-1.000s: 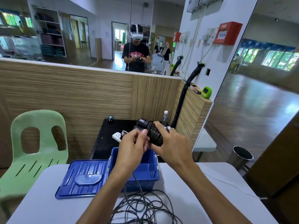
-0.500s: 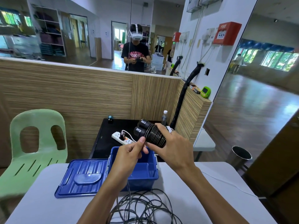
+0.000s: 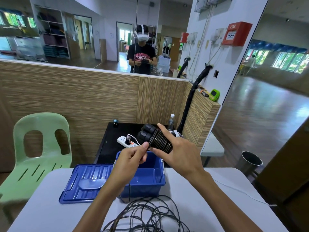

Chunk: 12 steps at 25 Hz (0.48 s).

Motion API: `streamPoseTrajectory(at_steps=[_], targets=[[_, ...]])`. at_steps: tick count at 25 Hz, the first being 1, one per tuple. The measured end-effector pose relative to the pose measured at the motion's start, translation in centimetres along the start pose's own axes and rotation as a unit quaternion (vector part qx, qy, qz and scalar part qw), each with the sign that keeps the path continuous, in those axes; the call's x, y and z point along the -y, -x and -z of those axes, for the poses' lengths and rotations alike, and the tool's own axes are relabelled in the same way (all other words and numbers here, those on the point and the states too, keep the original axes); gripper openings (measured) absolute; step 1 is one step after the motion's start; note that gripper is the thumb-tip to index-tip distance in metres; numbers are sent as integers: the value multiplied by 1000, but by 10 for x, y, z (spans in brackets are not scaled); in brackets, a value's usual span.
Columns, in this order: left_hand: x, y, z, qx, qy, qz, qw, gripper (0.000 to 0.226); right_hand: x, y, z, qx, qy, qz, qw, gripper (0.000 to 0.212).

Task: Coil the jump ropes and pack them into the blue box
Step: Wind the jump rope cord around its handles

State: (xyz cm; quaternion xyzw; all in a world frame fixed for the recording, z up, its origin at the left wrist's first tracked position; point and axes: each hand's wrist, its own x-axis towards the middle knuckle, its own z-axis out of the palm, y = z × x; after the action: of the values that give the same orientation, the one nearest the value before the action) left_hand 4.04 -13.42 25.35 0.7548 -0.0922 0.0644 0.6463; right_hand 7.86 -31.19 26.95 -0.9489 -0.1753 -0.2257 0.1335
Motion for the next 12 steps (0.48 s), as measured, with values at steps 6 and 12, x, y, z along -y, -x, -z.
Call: streamPoseTrajectory(at_steps=[6, 12], targets=[[-48, -40, 5, -63, -115, -104, 986, 52, 5, 2, -3, 24, 90, 48, 994, 83], [-46, -39, -7, -38, -113, -97, 988, 53, 10, 3, -8, 32, 96, 55, 993, 77]])
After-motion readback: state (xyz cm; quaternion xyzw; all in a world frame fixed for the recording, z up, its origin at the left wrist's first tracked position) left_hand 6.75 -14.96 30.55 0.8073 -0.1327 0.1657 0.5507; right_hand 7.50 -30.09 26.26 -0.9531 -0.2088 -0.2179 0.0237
